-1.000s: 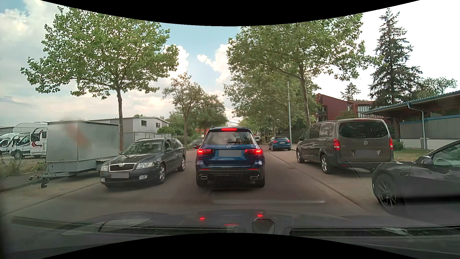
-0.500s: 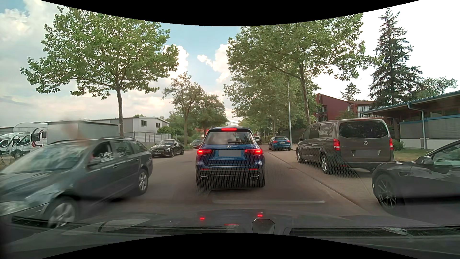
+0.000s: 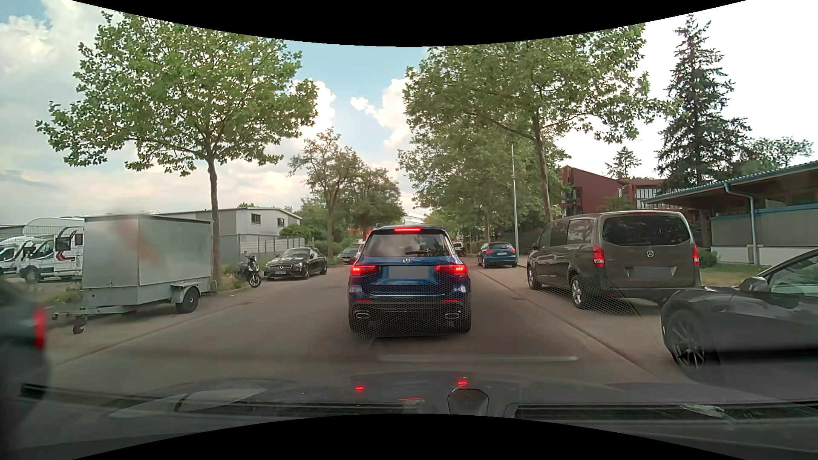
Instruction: Follow the waypoints while adhering to traffic rules and regulations
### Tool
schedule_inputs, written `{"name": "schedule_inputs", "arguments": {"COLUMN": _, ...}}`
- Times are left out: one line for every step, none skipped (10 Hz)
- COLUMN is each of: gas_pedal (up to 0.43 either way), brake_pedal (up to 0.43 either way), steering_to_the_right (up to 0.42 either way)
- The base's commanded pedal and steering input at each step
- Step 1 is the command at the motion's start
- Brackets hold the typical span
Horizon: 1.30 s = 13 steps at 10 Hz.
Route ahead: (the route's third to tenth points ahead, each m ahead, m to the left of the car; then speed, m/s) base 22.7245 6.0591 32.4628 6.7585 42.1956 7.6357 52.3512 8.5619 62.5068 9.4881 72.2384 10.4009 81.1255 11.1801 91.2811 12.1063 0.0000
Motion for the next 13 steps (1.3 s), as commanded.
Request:
{"name": "schedule_inputs", "arguments": {"gas_pedal": 0.000, "brake_pedal": 0.189, "steering_to_the_right": 0.009}}
{"name": "schedule_inputs", "arguments": {"gas_pedal": 0.000, "brake_pedal": 0.189, "steering_to_the_right": 0.009}}
{"name": "schedule_inputs", "arguments": {"gas_pedal": 0.000, "brake_pedal": 0.189, "steering_to_the_right": 0.009}}
{"name": "schedule_inputs", "arguments": {"gas_pedal": 0.000, "brake_pedal": 0.189, "steering_to_the_right": 0.009}}
{"name": "schedule_inputs", "arguments": {"gas_pedal": 0.000, "brake_pedal": 0.189, "steering_to_the_right": 0.009}}
{"name": "schedule_inputs", "arguments": {"gas_pedal": 0.000, "brake_pedal": 0.189, "steering_to_the_right": 0.009}}
{"name": "schedule_inputs", "arguments": {"gas_pedal": 0.000, "brake_pedal": 0.189, "steering_to_the_right": 0.009}}
{"name": "schedule_inputs", "arguments": {"gas_pedal": 0.000, "brake_pedal": 0.189, "steering_to_the_right": 0.009}}
{"name": "schedule_inputs", "arguments": {"gas_pedal": 0.000, "brake_pedal": 0.189, "steering_to_the_right": 0.009}}
{"name": "schedule_inputs", "arguments": {"gas_pedal": 0.000, "brake_pedal": 0.189, "steering_to_the_right": 0.009}}
{"name": "schedule_inputs", "arguments": {"gas_pedal": 0.000, "brake_pedal": 0.189, "steering_to_the_right": 0.009}}
{"name": "schedule_inputs", "arguments": {"gas_pedal": 0.000, "brake_pedal": 0.189, "steering_to_the_right": 0.009}}
{"name": "schedule_inputs", "arguments": {"gas_pedal": 0.000, "brake_pedal": 0.189, "steering_to_the_right": 0.009}}
